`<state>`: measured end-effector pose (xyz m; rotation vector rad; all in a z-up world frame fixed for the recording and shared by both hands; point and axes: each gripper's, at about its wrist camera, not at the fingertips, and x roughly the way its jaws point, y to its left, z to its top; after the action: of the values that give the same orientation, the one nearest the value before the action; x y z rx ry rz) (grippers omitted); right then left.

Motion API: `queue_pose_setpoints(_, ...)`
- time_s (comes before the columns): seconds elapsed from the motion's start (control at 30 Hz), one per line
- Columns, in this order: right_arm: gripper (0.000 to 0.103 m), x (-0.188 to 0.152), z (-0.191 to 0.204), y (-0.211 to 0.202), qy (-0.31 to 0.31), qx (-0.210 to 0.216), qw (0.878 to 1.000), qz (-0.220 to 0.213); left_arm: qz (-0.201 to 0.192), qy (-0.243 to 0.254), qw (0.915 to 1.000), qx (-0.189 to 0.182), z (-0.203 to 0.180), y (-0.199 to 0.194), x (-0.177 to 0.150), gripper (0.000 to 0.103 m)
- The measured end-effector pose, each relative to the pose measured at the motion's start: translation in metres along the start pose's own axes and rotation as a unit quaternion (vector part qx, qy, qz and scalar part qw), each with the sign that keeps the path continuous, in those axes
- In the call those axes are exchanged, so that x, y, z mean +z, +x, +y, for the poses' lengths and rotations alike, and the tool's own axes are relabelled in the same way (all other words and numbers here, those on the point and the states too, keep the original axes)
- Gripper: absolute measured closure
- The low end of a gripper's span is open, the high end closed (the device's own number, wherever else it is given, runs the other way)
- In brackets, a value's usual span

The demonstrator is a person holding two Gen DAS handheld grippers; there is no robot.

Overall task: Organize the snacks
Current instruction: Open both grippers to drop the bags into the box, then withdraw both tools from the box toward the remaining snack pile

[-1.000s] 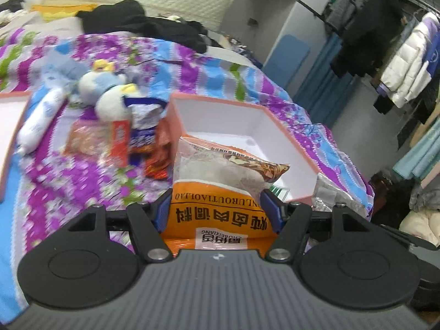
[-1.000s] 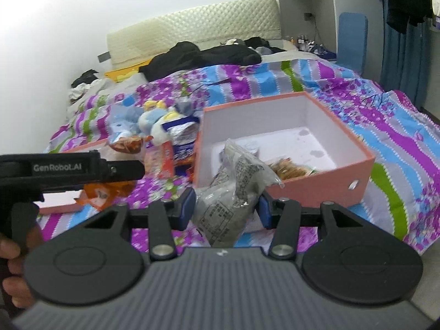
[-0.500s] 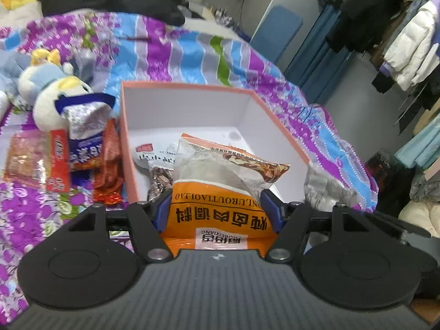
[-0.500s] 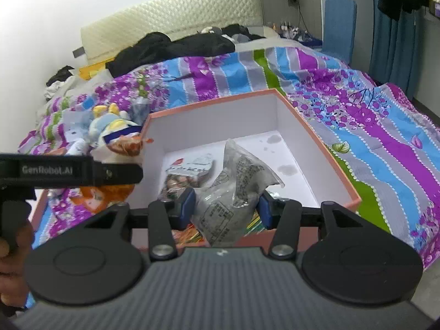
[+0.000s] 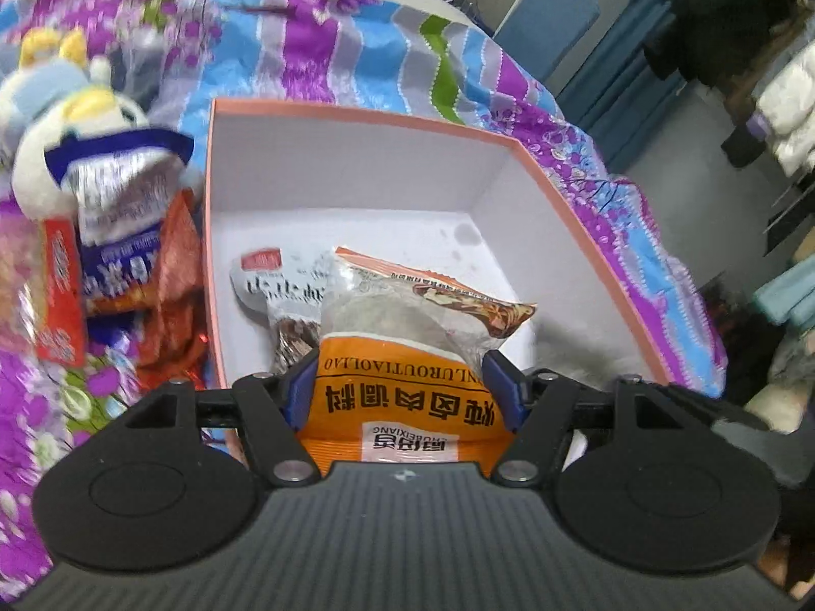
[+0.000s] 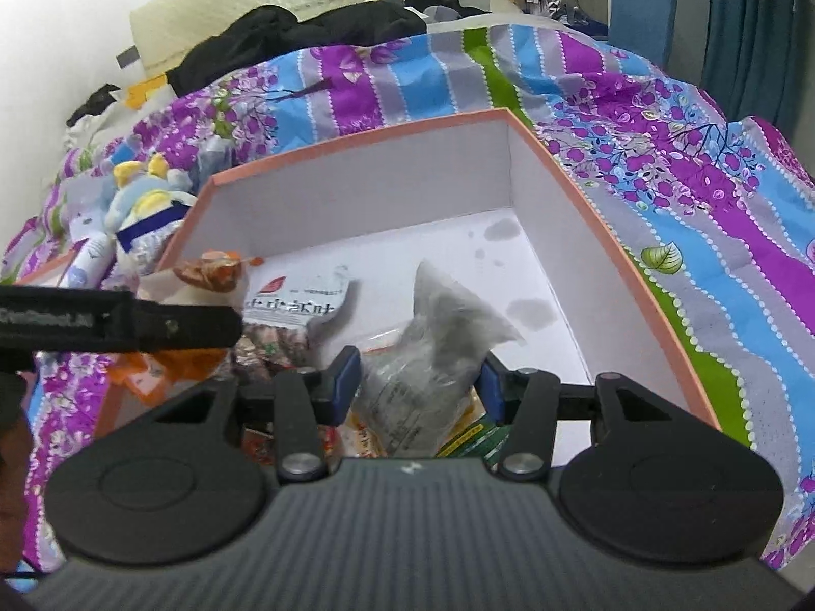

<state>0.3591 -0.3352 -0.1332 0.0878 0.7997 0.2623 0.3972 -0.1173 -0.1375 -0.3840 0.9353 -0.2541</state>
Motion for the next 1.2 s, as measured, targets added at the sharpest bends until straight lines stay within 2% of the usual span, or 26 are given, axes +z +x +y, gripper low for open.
queue_pose_setpoints(0.03, 0.048, 0.001, 0.0, 0.0, 0.003, 0.004, 1.0, -0.002, 0.0, -0.006, 1.0, -0.001, 0.003, -0.002, 0.0, 0.029)
queue_pose_setpoints(0.1, 0.03, 0.002, 0.003, -0.003, 0.005, 0.0, 1.0, -0.008, -0.006, -0.002, 0.9999, 0.014, 0.004, -0.007, 0.0, 0.021)
queue_pose_setpoints(0.3, 0.03, 0.001, 0.015, -0.028, 0.006, -0.001, 1.0, -0.022, -0.027, 0.017, 0.9993, 0.02, -0.002, -0.046, -0.006, 0.021)
queue_pose_setpoints(0.57, 0.03, -0.013, 0.04, -0.095, 0.013, 0.001, 0.998, -0.062, -0.075, 0.044, 0.9962, 0.003, -0.02, -0.128, -0.029, 0.02)
queue_pose_setpoints(0.8, 0.03, -0.036, 0.064, -0.145, 0.024, 0.005, 0.996, -0.091, -0.109, 0.063, 0.9921, 0.003, -0.025, -0.198, -0.069, 0.02)
queue_pose_setpoints(1.2, 0.03, -0.076, 0.103, -0.205, 0.02, 0.026, 0.992, -0.118, -0.149, 0.064, 0.9862, 0.032, -0.005, -0.281, -0.132, 0.02)
